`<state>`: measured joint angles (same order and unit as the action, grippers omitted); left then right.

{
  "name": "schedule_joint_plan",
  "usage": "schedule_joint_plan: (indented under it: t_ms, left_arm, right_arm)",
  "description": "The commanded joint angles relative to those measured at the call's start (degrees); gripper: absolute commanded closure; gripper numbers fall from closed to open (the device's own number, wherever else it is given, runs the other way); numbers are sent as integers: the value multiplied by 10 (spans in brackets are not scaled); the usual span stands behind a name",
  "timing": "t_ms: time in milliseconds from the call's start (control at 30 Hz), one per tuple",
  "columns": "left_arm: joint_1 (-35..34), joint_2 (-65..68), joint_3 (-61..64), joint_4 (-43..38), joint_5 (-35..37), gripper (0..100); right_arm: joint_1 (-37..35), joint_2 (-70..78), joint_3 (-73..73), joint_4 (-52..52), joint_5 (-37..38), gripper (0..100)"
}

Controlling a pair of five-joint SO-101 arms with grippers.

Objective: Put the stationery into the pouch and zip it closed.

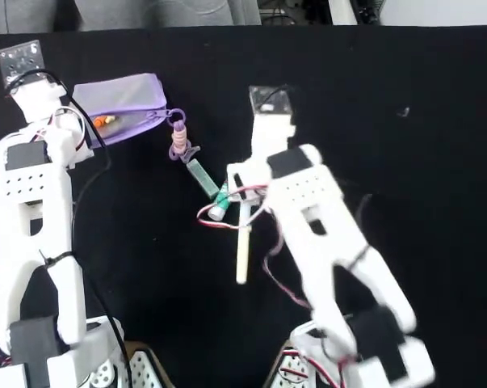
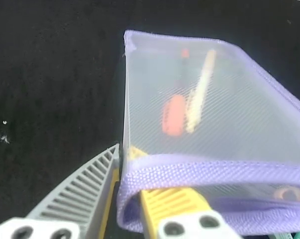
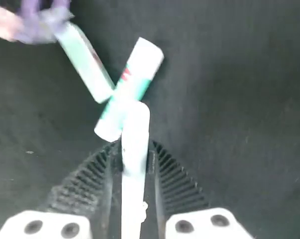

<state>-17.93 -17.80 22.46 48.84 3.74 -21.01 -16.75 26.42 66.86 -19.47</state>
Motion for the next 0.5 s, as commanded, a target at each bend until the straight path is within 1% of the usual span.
schedule_joint_plan:
  t_ms: [0, 200, 333, 467]
  left_arm:
    - [14, -9, -1, -6, 4, 971]
    - [36, -10, 4, -6, 3, 971]
    - [34, -10, 4, -6, 3, 971]
    - [34, -10, 4, -6, 3, 971]
  right_arm:
    - [-3, -103, -28, -27, 28, 987]
    - [-8, -193, -20, -95, 29, 987]
    - [-47, -225, 16, -156, 31, 987]
    - [-83, -252, 58, -255, 32, 987]
